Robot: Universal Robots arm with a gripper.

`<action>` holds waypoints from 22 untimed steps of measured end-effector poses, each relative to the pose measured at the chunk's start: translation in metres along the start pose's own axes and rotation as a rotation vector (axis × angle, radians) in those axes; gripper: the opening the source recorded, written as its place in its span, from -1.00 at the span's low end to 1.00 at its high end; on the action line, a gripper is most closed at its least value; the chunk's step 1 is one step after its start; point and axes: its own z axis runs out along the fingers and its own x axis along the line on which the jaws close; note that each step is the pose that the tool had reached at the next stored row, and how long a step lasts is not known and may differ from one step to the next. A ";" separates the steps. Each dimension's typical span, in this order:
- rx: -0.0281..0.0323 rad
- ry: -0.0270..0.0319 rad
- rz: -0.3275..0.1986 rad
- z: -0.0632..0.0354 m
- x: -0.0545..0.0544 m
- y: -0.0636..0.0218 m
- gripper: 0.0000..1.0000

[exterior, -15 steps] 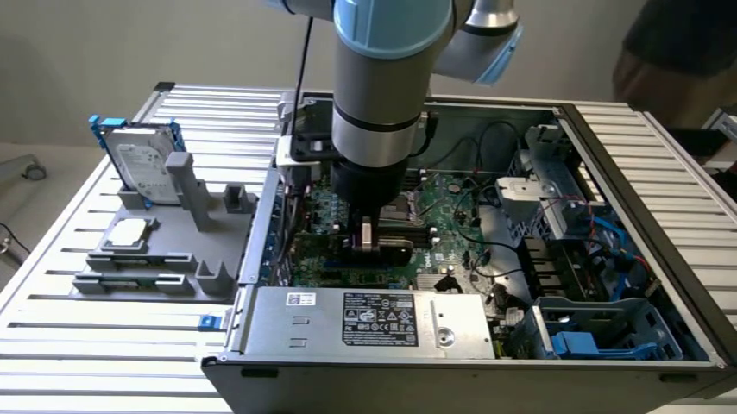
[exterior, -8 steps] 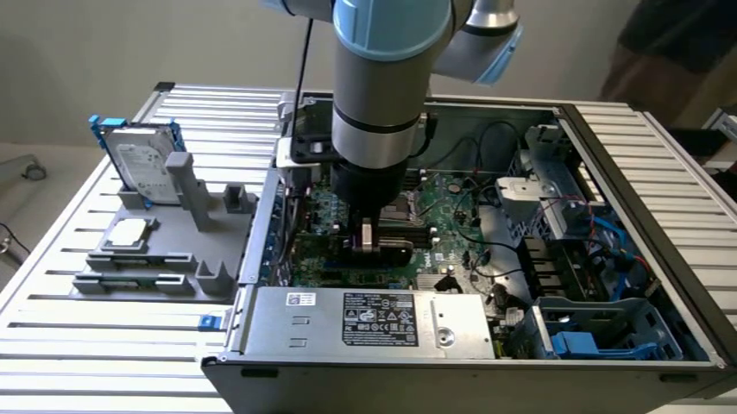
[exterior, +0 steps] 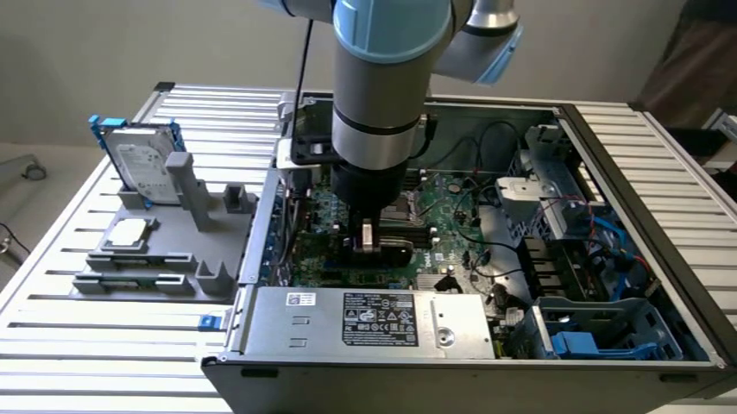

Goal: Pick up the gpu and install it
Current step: 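Insert the gpu into the slot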

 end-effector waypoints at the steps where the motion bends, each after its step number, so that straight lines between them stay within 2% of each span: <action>1: -0.0001 -0.0001 0.000 -0.0001 0.000 0.0000 -0.14; 3: -0.0001 -0.0004 0.000 -0.0002 0.000 0.0001 -0.14; 4: -0.0001 -0.0006 -0.001 -0.0002 0.000 0.0002 -0.01; 6: -0.0001 -0.0012 -0.001 -0.0012 0.000 0.0004 -0.01; 13: 0.0004 -0.0073 -0.002 -0.0231 -0.002 0.0013 -0.01; 16: 0.0007 -0.0134 -0.003 -0.0306 -0.002 0.0014 -0.01; 18: 0.0011 -0.0172 -0.003 -0.0323 -0.002 0.0012 -0.01; 19: 0.0013 -0.0188 -0.003 -0.0326 -0.002 0.0011 -0.05; 21: 0.0017 -0.0232 -0.003 -0.0330 -0.002 0.0005 -0.31; 22: 0.0018 -0.0257 -0.003 -0.0331 -0.002 0.0001 -0.31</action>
